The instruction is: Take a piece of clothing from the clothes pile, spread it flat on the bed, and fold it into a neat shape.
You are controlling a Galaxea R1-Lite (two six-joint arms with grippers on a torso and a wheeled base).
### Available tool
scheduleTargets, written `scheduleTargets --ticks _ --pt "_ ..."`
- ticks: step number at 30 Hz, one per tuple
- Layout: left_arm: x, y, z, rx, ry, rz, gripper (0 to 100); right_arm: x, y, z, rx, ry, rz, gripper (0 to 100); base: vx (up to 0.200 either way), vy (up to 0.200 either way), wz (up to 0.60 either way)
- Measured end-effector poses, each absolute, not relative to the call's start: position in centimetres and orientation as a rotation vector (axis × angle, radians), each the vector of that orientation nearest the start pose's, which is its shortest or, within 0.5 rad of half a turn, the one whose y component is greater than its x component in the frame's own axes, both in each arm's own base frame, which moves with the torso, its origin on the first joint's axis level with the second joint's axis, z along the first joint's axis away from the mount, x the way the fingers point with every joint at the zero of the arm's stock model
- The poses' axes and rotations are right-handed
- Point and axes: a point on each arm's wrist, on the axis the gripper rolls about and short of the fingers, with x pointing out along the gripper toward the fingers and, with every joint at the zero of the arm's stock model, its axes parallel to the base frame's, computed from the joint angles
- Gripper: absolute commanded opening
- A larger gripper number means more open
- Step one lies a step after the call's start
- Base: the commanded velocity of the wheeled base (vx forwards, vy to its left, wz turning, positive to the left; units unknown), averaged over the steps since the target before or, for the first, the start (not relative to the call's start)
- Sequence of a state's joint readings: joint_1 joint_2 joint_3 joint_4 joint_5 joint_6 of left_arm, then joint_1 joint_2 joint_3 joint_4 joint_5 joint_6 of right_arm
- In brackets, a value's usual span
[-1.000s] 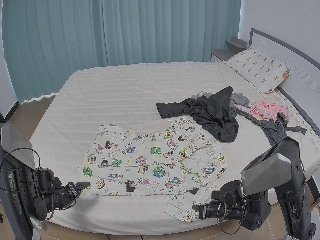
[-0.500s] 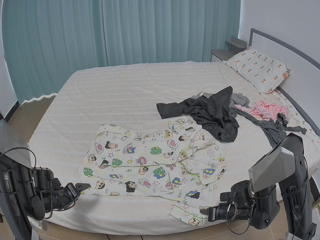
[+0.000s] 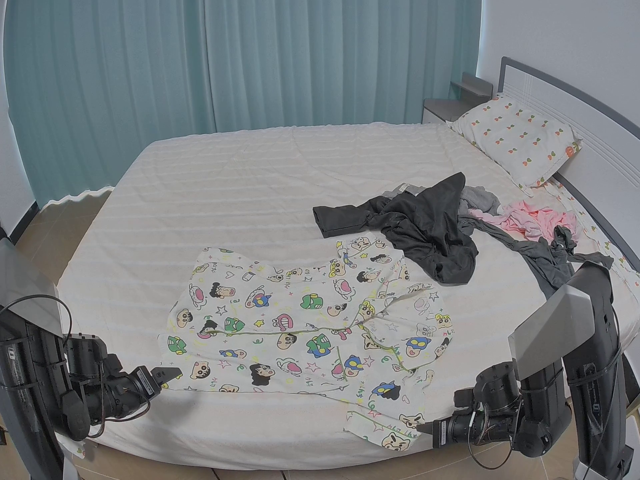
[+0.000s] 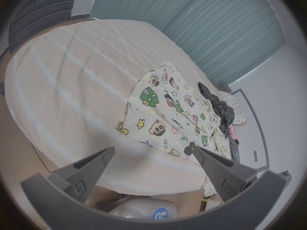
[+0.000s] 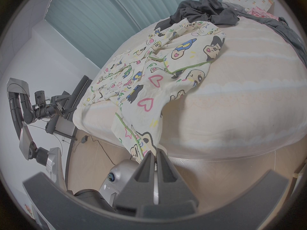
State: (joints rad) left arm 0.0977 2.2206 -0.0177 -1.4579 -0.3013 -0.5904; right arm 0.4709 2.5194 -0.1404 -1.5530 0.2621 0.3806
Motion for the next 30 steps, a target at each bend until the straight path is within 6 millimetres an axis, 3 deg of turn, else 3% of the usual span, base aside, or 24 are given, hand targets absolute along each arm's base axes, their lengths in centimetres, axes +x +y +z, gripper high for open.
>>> scheduleTargets --ticks 5,14,29,30 --pt "21.5 1.5 -1.9 -0.604 0.768 0.038 100 21.0 11.4 -7.6 0.252 0.960 0.522 0 0.000 0.000 0.00" --pt "24.6 0.9 -4.1 -0.436 0.749 0.049 100 20.9 11.5 -8.0 0.245 0.971 0.522 0 0.000 0.000 0.00" --pt "27.8 -0.6 -7.1 -0.347 0.777 0.075 100 20.7 11.6 -8.3 0.237 0.982 0.520 0 0.000 0.000 0.00" --pt "27.8 -0.6 -7.3 -0.343 0.781 0.075 0 20.7 11.6 -8.3 0.237 0.983 0.519 0 0.000 0.000 0.00"
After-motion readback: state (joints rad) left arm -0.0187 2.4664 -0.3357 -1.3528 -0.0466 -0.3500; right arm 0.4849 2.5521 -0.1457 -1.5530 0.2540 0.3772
